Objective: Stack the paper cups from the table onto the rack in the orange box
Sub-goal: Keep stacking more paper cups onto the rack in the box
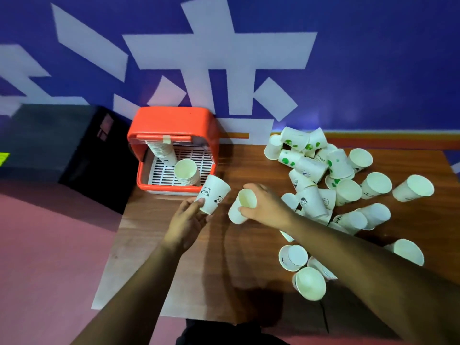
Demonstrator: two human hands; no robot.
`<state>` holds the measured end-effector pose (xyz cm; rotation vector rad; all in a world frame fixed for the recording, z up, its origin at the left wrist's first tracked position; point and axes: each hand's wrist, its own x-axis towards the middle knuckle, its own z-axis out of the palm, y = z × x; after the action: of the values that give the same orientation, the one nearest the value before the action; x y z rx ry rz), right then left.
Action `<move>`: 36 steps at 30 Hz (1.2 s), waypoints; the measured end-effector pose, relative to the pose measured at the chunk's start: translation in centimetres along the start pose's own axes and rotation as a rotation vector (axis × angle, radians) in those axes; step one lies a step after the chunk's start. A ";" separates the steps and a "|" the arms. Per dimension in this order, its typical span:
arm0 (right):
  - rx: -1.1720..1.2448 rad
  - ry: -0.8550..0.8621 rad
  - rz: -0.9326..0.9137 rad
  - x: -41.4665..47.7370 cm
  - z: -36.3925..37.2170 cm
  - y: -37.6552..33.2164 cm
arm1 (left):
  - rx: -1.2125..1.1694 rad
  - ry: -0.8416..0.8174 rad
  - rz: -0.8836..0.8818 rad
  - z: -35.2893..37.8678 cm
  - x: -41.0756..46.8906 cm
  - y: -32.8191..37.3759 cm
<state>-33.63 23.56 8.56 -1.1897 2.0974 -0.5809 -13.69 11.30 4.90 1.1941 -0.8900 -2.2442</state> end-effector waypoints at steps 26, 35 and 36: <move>0.088 0.219 0.022 9.1 1.6 -10.7 | 0.679 -0.123 0.536 -7.5 7.8 12.6; 0.127 0.406 0.150 9.5 2.7 -10.3 | 0.918 -0.171 0.596 -7.2 12.0 11.0; 0.130 0.409 0.153 9.5 2.9 -10.2 | 0.955 -0.178 0.584 -7.2 12.2 10.9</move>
<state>-29.18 10.13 10.21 -0.8822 2.4180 -0.9361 -13.15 -6.43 2.85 0.8648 -2.1856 -1.4474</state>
